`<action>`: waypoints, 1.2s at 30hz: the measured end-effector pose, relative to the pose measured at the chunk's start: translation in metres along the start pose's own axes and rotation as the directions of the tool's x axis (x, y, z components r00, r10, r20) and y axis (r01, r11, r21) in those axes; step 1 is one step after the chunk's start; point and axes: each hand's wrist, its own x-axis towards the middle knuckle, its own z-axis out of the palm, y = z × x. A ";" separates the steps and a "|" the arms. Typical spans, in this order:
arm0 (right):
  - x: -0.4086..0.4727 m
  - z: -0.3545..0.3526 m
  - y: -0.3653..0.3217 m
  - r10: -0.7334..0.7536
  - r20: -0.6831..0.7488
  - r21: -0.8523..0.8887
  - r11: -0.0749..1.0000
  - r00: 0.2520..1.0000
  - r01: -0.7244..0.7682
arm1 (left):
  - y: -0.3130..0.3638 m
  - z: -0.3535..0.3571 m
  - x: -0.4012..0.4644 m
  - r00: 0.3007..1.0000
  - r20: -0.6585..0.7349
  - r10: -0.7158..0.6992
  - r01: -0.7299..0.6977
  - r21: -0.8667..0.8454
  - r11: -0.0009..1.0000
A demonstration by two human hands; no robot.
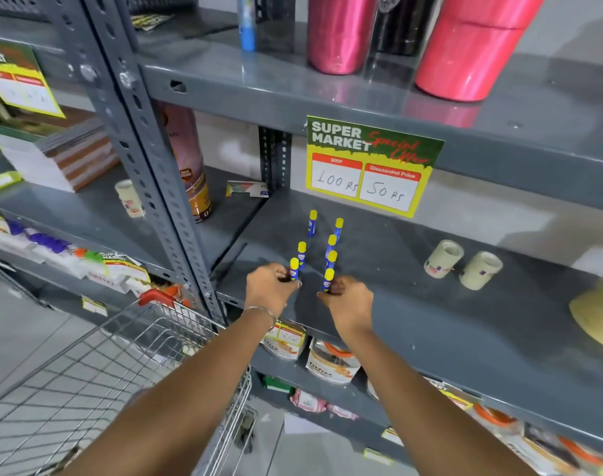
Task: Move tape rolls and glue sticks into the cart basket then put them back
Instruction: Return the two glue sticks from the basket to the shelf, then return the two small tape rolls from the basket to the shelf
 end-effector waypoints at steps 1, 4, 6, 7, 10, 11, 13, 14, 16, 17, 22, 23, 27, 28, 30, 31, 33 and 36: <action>-0.003 -0.002 -0.001 0.021 0.003 0.023 1.000 1.000 -0.021 | -0.002 -0.002 -0.002 1.000 0.008 -0.004 0.004 -0.012 1.000; -0.026 -0.007 0.003 0.060 -0.017 0.082 0.995 0.998 -0.058 | -0.010 -0.016 -0.012 1.000 -0.003 -0.013 0.013 -0.062 0.998; -0.053 -0.007 0.008 0.006 0.003 0.068 0.998 1.000 -0.006 | -0.021 -0.034 -0.022 0.998 -0.044 0.034 -0.037 -0.062 0.997; -0.068 -0.004 0.008 -0.044 0.042 0.070 0.997 0.998 0.041 | -0.028 -0.046 -0.028 0.997 -0.057 0.055 -0.058 -0.053 0.997; -0.099 0.022 -0.001 -0.235 0.214 0.024 0.972 0.948 0.235 | -0.059 -0.091 -0.049 0.994 -0.096 0.059 -0.060 -0.012 0.998; -0.104 0.036 -0.008 -0.305 0.289 0.001 0.948 0.907 0.318 | -0.071 -0.107 -0.056 0.992 -0.123 0.043 -0.046 -0.024 0.999; -0.110 0.071 -0.026 -0.391 0.464 -0.005 0.896 0.795 0.443 | -0.101 -0.144 -0.070 0.976 -0.216 0.002 -0.010 -0.035 0.999; -0.114 0.090 -0.036 -0.401 0.549 -0.020 0.871 0.733 0.491 | -0.116 -0.161 -0.078 0.963 -0.267 -0.034 0.023 -0.046 0.999; -0.123 0.135 -0.055 -0.392 0.696 -0.039 0.816 0.602 0.576 | -0.150 -0.198 -0.098 0.926 -0.358 -0.117 0.117 -0.022 0.993; -0.125 0.151 -0.060 -0.384 0.741 -0.039 0.794 0.550 0.607 | -0.163 -0.208 -0.104 0.918 -0.370 -0.143 0.152 -0.005 0.988; -0.182 0.289 -0.059 -0.265 0.939 0.020 0.682 0.221 0.731 | -0.280 -0.280 -0.167 0.775 -0.513 -0.369 0.427 -0.005 0.904; -0.189 0.306 -0.057 -0.237 0.953 0.014 0.660 0.191 0.751 | -0.297 -0.284 -0.173 0.764 -0.508 -0.399 0.468 0.009 0.884; -0.232 0.388 -0.020 -0.116 0.992 0.033 0.576 0.041 0.817 | -0.381 -0.289 -0.204 0.684 -0.437 -0.584 0.644 -0.014 0.765; -0.239 0.405 -0.006 -0.088 0.996 0.036 0.561 0.016 0.827 | -0.395 -0.285 -0.207 0.679 -0.421 -0.602 0.663 -0.002 0.749; -0.250 0.435 0.021 -0.022 1.000 0.024 0.527 -0.014 0.849 | -0.421 -0.273 -0.207 0.688 -0.377 -0.620 0.679 0.032 0.734; -0.253 0.449 0.035 0.022 1.000 0.001 0.527 -0.015 0.850 | -0.431 -0.267 -0.205 0.694 -0.361 -0.623 0.680 0.046 0.731; -0.251 0.478 0.075 0.082 0.996 -0.016 0.538 -0.033 0.843 | -0.451 -0.253 -0.198 0.681 -0.350 -0.644 0.697 0.039 0.716; -0.253 0.499 0.107 0.128 0.992 -0.050 0.501 -0.017 0.864 | -0.475 -0.237 -0.188 0.628 -0.348 -0.696 0.741 -0.004 0.671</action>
